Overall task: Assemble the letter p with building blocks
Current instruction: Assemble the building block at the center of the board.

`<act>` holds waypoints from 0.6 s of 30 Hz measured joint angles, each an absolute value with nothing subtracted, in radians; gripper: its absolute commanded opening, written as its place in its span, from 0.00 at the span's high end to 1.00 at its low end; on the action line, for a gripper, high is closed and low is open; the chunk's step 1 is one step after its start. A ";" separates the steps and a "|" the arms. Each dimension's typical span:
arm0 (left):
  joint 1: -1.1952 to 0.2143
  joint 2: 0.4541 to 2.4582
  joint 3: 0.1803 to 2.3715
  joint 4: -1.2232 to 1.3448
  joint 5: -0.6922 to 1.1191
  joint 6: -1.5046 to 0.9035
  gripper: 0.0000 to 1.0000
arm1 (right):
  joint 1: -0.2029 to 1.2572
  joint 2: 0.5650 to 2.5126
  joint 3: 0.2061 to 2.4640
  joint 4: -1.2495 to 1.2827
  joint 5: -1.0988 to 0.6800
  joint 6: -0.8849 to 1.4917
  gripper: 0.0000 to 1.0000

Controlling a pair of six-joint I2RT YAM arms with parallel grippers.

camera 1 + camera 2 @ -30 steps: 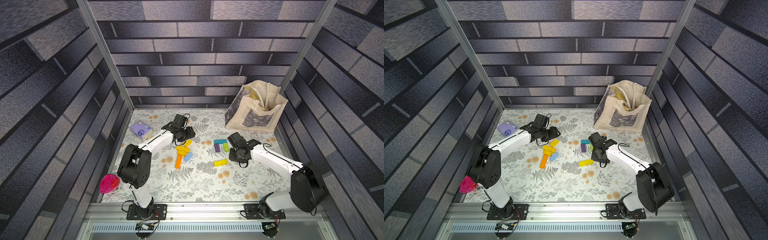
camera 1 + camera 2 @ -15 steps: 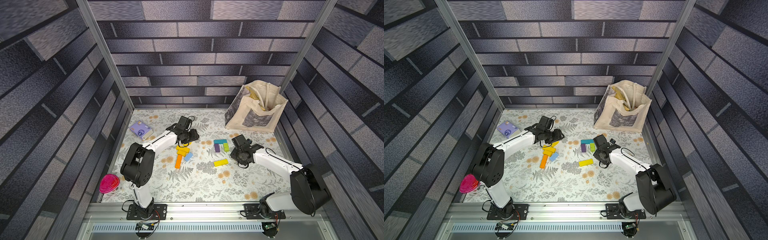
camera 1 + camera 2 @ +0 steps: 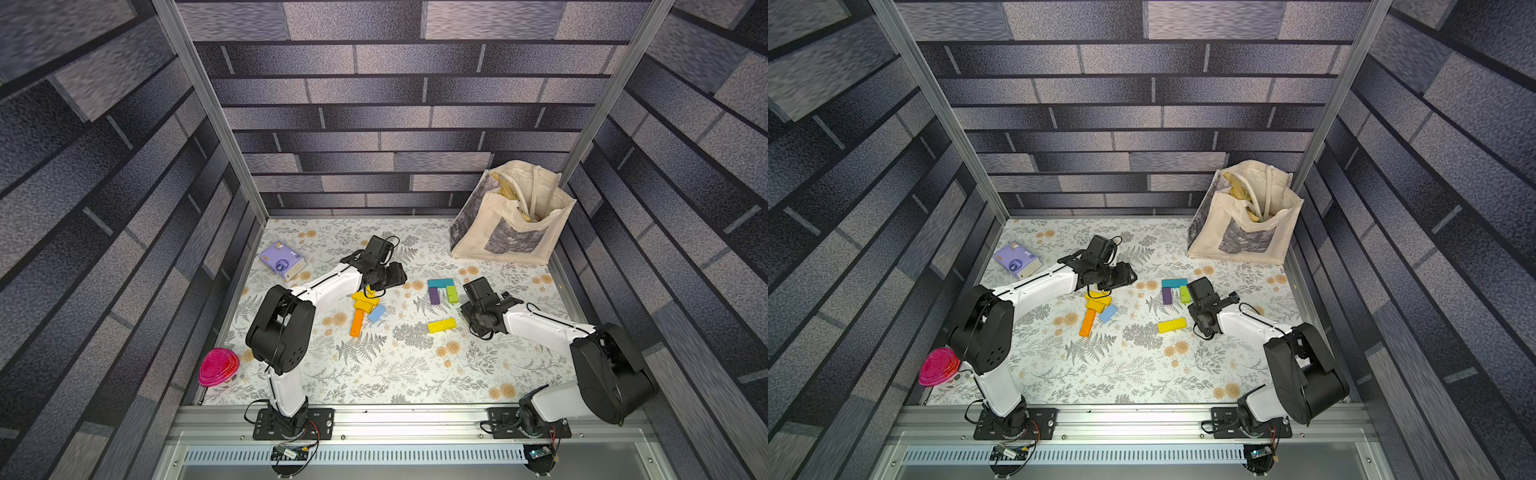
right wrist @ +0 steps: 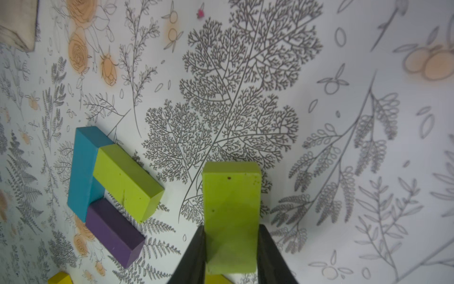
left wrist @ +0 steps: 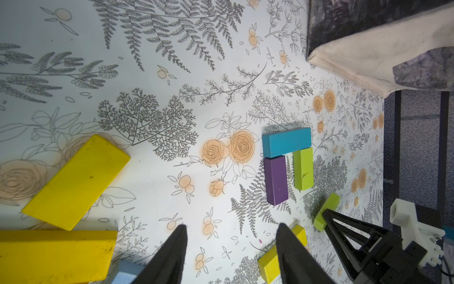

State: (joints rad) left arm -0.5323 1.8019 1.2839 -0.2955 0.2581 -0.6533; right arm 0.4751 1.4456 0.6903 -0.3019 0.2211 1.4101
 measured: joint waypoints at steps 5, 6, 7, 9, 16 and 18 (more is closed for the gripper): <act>-0.532 1.802 1.284 -0.290 0.258 -0.654 0.40 | 0.475 1.478 0.692 -0.243 0.214 1.490 0.96; -0.532 1.802 1.284 -0.289 0.258 -0.654 0.39 | 0.475 1.485 0.694 -0.229 0.212 1.503 0.96; -0.532 1.802 1.284 -0.286 0.258 -0.654 0.39 | 0.475 1.492 0.696 -0.214 0.210 1.517 0.94; -0.533 1.802 1.284 -0.278 0.258 -0.654 0.39 | 0.475 1.500 0.696 -0.188 0.208 1.546 0.87; -0.535 1.802 1.281 -0.259 0.258 -0.658 0.40 | 0.475 1.475 0.686 -0.207 0.213 1.598 0.60; -0.535 1.803 1.279 -0.253 0.258 -0.658 0.40 | 0.475 1.459 0.683 -0.229 0.214 1.599 0.44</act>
State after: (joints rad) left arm -0.5354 1.8034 1.2785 -0.2527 0.2584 -0.6582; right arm 0.4751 1.4590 0.6830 -0.2291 0.2138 1.5990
